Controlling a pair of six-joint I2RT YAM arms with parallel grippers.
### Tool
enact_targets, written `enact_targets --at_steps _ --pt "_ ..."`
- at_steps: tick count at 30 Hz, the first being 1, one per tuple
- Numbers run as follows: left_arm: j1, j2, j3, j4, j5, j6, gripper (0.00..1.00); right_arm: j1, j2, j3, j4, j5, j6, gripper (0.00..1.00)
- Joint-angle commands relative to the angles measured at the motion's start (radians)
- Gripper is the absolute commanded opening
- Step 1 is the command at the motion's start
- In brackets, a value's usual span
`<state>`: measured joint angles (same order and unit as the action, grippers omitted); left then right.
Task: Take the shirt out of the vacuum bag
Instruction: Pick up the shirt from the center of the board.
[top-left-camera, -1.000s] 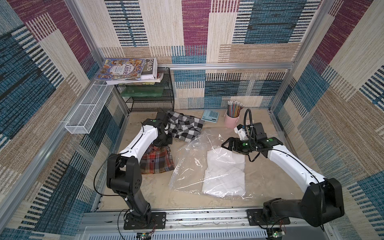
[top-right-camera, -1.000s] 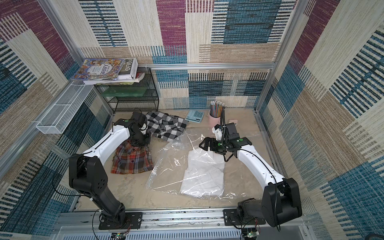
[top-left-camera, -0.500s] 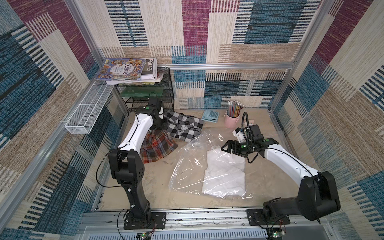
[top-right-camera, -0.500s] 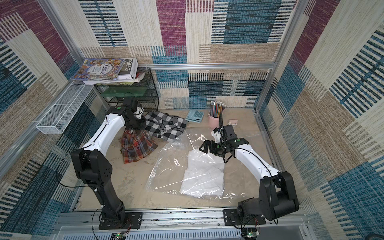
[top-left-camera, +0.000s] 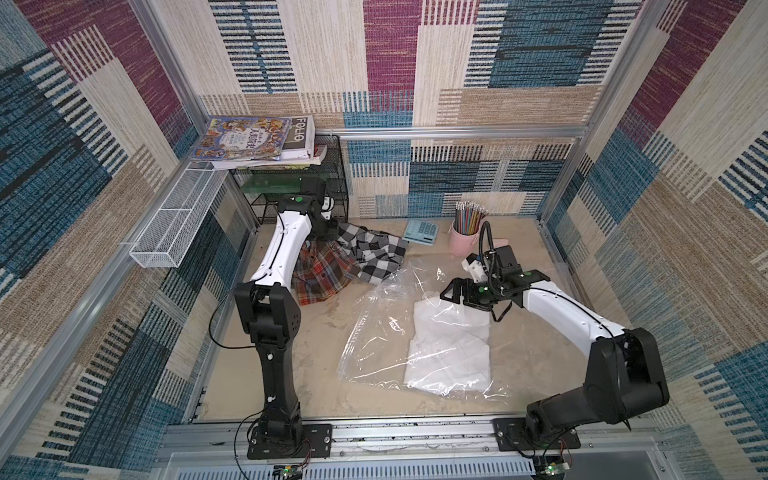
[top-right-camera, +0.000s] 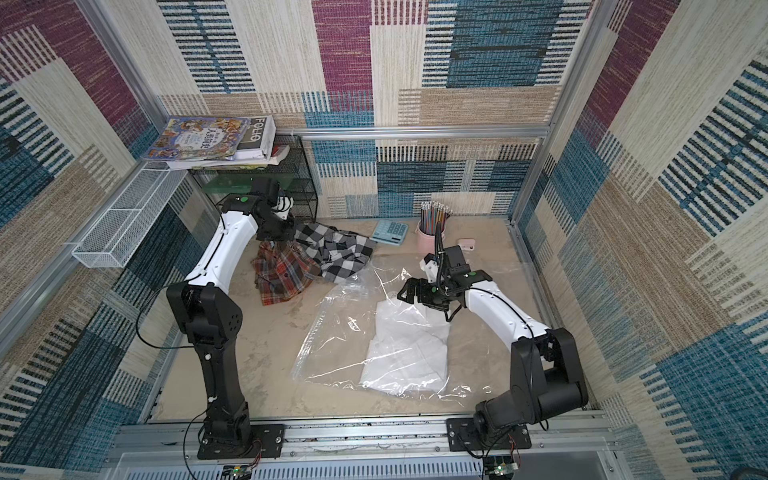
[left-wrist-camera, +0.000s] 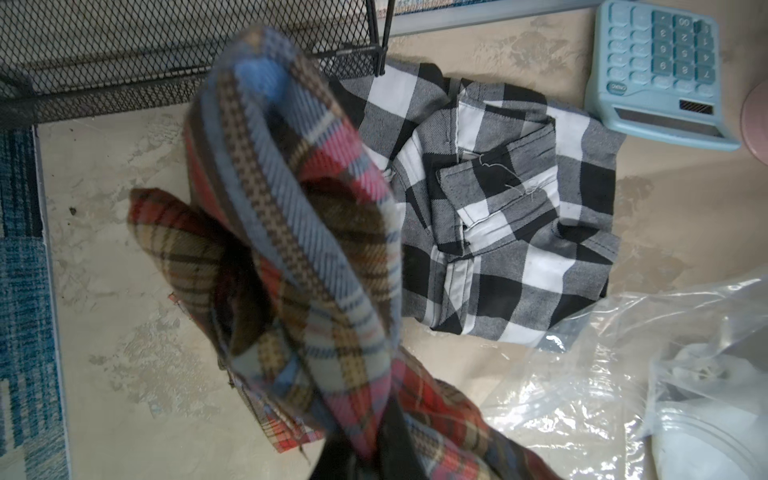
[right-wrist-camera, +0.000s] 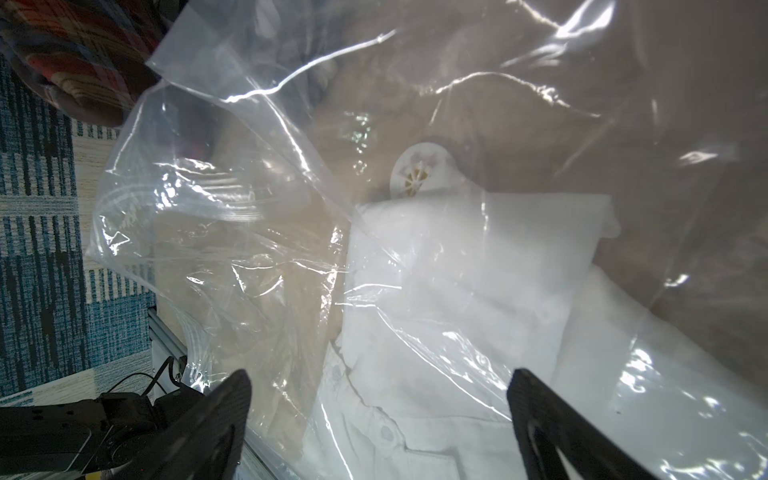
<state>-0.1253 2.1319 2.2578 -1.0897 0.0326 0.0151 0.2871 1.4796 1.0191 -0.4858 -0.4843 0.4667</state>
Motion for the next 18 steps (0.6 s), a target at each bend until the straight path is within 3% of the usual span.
enact_targets --at_steps 1,18 --pt "-0.028 0.034 0.068 -0.025 0.019 0.034 0.00 -0.008 0.004 0.001 -0.019 -0.014 -0.024 0.98" --pt "-0.232 0.237 0.289 -0.033 -0.021 0.052 0.00 -0.080 -0.012 -0.098 -0.079 -0.019 -0.081 0.96"
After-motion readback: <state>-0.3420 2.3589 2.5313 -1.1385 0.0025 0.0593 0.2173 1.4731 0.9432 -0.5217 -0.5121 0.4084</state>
